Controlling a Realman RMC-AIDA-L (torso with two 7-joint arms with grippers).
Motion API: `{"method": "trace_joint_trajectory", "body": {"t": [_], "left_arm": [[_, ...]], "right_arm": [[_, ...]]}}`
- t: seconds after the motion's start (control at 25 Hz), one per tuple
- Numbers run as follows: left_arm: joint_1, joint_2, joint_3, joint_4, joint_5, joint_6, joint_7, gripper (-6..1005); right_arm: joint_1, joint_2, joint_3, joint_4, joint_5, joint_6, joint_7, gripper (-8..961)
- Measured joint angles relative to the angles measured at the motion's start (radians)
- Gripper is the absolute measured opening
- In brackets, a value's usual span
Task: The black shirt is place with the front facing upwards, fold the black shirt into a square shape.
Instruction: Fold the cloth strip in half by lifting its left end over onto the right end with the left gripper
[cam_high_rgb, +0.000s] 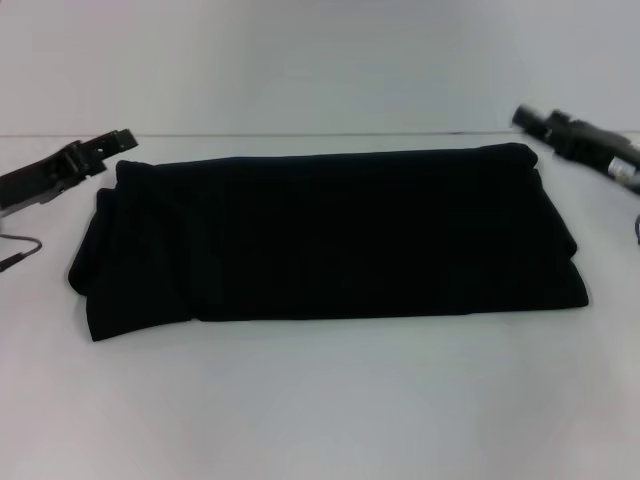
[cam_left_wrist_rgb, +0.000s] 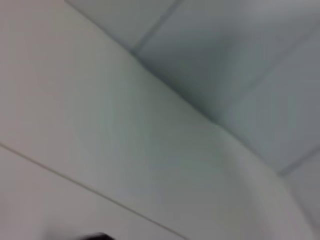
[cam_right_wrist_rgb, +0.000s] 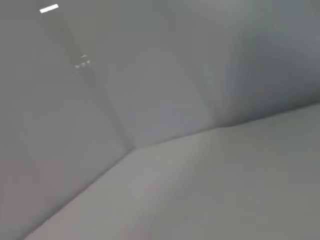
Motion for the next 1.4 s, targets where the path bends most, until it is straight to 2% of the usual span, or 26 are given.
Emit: {"method": "trace_joint_trajectory", "body": {"t": [0.12, 0.24, 0.36, 0.48, 0.56, 0.76, 1.4], "left_arm": [[0.041, 0.028, 0.004, 0.003, 0.006, 0.146, -0.068, 772], [0.093, 0.046, 0.007, 0.024, 0.024, 0.273, -0.173, 839], [0.137, 0.043, 0.007, 0.058, 0.051, 0.369, -0.239, 891], [0.177, 0.031, 0.008, 0.068, 0.083, 0.418, -0.277, 907], [0.203, 0.019, 0.009, 0.069, 0.105, 0.422, -0.297, 906], [0.239, 0.007, 0.000, 0.070, 0.153, 0.379, -0.336, 904], [0.226, 0.003, 0.018, 0.045, 0.203, 0.218, -0.471, 903]], "right_arm": [[-0.040, -0.009, -0.089, -0.011, -0.033, -0.134, -0.114, 722], [-0.074, -0.001, -0.179, -0.032, -0.050, -0.230, -0.211, 738], [-0.095, 0.018, -0.245, -0.047, -0.054, -0.286, -0.290, 813], [-0.104, 0.034, -0.290, -0.047, -0.055, -0.303, -0.336, 888], [-0.106, 0.042, -0.320, -0.040, -0.055, -0.288, -0.352, 938], [-0.101, 0.049, -0.339, -0.005, -0.054, -0.227, -0.378, 937], [-0.087, 0.050, -0.333, 0.026, -0.046, -0.161, -0.399, 934]]}}
